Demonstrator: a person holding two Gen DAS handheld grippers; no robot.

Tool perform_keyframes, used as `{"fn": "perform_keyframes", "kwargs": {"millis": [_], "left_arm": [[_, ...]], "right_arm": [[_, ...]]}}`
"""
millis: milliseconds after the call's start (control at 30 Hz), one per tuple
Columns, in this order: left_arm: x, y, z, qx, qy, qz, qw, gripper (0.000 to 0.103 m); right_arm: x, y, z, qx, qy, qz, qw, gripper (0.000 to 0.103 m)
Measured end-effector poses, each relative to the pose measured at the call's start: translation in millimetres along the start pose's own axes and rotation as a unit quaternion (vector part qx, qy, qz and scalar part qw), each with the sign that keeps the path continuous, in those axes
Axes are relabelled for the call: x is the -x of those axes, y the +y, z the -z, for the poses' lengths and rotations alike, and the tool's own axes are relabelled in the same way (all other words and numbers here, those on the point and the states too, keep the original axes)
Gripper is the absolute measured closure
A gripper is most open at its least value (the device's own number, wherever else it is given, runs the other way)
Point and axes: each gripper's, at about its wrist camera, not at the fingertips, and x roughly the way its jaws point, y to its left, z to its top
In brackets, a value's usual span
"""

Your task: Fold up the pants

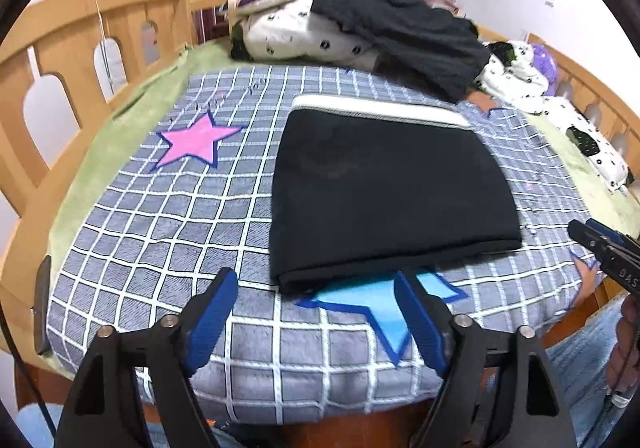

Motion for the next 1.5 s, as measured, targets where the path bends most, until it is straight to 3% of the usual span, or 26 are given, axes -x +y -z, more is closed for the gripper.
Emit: {"fn": "perform_keyframes", "kwargs": {"millis": [67, 167, 600, 1500], "left_arm": [[11.3, -5.1, 3.6, -0.008, -0.005, -0.001, 1.0, 0.017], [19.7, -7.5, 9.0, -0.005, -0.016, -0.007, 0.9998, 0.016], [28.2, -2.2, 12.9, 0.007, -0.032, -0.014, 0.9994, 0.016], [21.8, -7.5, 13.3, 0.0, -0.033, -0.027, 0.9991, 0.016]], "right_arm": [[11.2, 1.2, 4.4, 0.002, -0.014, 0.004, 1.0, 0.026], [24.2, 3.7, 9.7, 0.012, -0.041, 0.014, 0.999, 0.012], [36.3, 12.5, 15.4, 0.038, -0.047, 0.017, 0.998, 0.011], [29.0, 5.8, 16.0, 0.027, -0.041, 0.026, 0.998, 0.011]]}}
